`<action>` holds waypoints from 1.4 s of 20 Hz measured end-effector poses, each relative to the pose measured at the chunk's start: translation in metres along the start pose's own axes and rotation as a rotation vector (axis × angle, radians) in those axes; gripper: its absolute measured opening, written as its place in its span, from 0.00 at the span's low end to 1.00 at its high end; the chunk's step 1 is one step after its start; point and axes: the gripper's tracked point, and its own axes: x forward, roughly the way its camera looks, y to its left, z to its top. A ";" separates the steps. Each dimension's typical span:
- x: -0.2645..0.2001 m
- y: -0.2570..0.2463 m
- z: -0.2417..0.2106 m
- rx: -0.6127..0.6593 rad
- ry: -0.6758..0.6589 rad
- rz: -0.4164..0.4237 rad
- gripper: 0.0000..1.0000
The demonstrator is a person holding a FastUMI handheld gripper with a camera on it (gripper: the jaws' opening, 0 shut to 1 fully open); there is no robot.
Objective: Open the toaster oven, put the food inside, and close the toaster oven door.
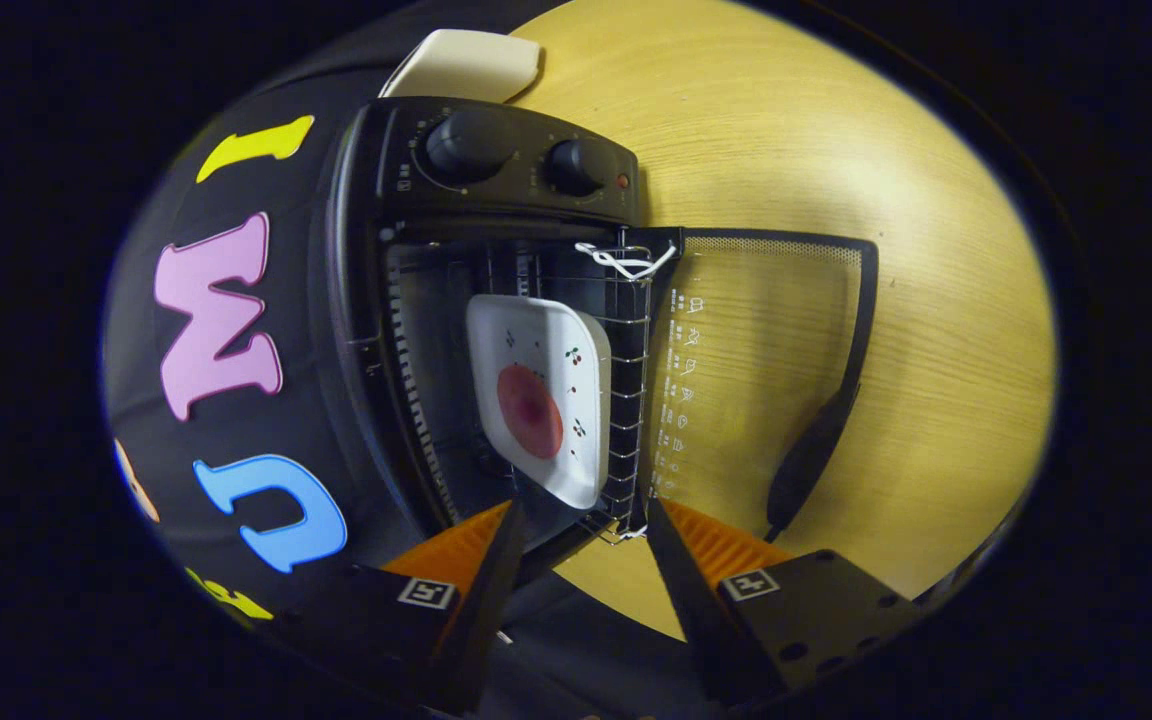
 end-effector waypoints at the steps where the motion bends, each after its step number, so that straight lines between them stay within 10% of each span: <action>1: -0.010 0.002 -0.002 -0.070 0.008 0.013 0.98; 8: -0.068 -0.007 -0.049 -0.576 0.245 0.103 0.98; 14: -0.074 -0.088 -0.031 -1.080 0.174 -0.090 0.98; 28: -0.002 -0.168 -0.013 -1.308 0.084 -0.377 0.98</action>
